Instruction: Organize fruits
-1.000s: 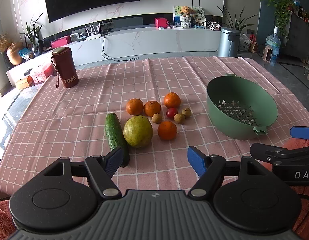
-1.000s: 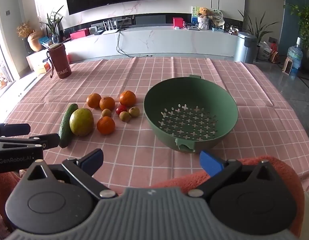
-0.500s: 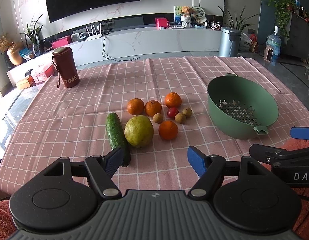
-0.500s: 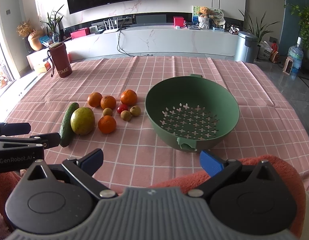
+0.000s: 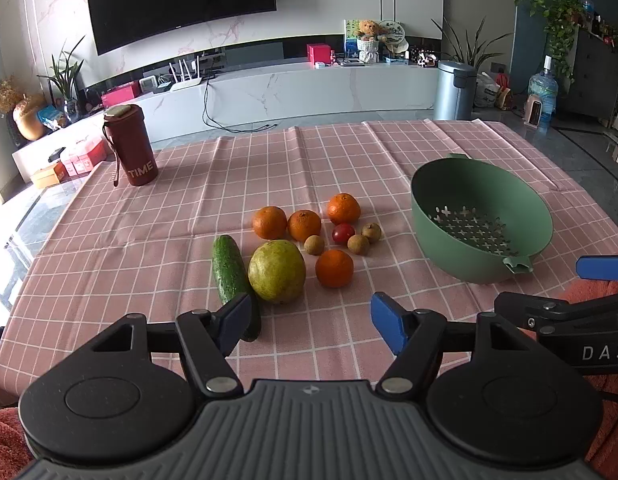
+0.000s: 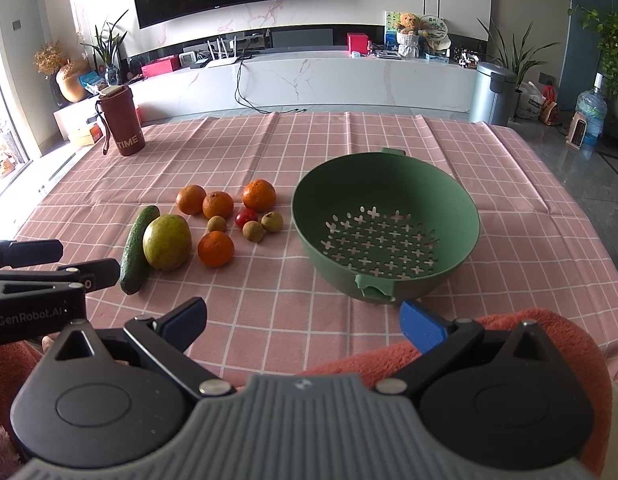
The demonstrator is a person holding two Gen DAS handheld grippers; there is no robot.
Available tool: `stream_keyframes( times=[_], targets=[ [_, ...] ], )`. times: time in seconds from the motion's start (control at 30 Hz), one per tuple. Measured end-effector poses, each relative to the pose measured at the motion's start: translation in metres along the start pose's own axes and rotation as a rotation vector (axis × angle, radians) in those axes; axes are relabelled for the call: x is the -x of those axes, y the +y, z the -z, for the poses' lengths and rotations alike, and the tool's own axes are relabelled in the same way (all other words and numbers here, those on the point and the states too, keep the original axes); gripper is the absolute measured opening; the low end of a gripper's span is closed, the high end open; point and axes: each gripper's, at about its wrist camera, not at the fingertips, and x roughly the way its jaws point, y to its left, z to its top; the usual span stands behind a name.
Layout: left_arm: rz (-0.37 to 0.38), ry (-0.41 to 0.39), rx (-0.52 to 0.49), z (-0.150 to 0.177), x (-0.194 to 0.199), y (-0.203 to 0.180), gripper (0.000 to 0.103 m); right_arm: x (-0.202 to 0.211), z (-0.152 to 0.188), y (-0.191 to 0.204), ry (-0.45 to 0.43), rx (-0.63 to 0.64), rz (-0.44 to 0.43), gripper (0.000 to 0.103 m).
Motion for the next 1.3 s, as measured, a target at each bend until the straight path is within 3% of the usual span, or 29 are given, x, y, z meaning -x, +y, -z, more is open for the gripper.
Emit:
stream_keyframes(
  times=[1.3],
  targets=[
    [-0.002, 0.001, 0.004, 0.0002, 0.0009, 0.0014, 0.078, -0.0005, 0.0003, 0.0041, 0.008, -0.002, -0.006, 0.098]
  ],
)
